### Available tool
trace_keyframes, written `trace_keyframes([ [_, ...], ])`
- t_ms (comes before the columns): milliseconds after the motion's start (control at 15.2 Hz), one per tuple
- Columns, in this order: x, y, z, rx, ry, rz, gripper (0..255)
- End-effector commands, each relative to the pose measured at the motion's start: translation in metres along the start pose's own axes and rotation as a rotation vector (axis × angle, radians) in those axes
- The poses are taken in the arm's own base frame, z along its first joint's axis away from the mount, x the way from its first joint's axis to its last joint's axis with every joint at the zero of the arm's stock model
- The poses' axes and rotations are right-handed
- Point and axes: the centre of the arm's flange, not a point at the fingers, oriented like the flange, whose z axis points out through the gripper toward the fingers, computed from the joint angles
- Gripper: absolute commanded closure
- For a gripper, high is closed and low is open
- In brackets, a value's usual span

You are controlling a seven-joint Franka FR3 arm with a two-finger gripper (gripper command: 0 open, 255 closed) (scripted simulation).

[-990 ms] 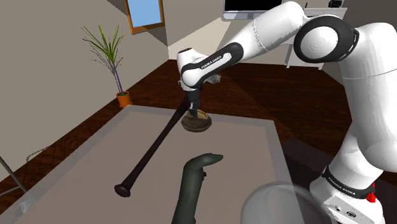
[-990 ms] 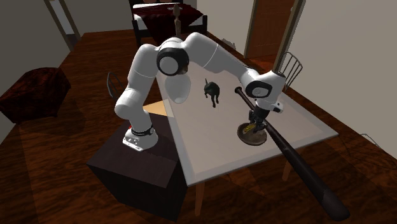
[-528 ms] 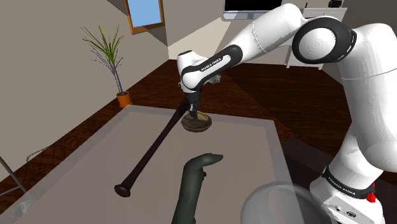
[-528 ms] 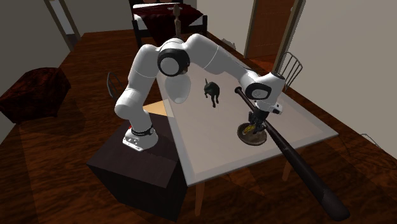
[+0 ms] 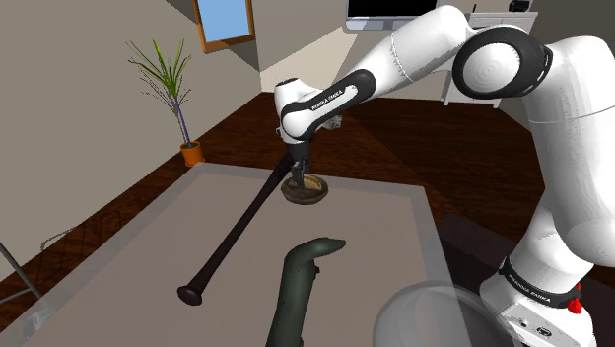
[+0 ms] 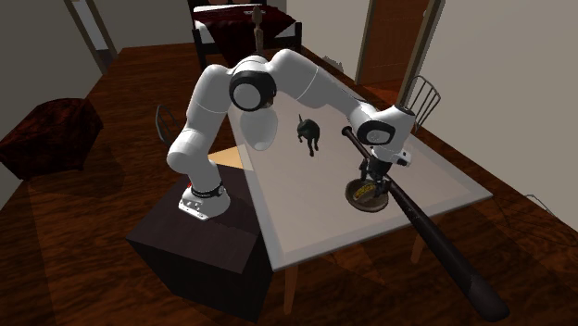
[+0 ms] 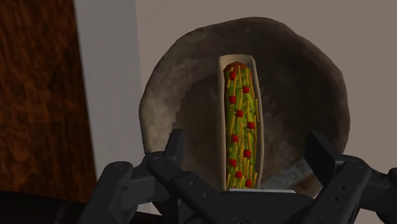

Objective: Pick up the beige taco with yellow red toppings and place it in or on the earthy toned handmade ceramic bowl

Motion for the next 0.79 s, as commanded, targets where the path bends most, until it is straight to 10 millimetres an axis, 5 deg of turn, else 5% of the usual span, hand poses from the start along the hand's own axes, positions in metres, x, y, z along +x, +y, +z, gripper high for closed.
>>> trace_keyframes([
  [0, 0.0, 0.0, -0.013, 0.0, 0.0, 0.0, 0],
  [198, 0.0, 0.0, -0.05, 0.0, 0.0, 0.0, 0],
  [726, 0.0, 0.0, -0.05, 0.0, 0.0, 0.0, 0],
])
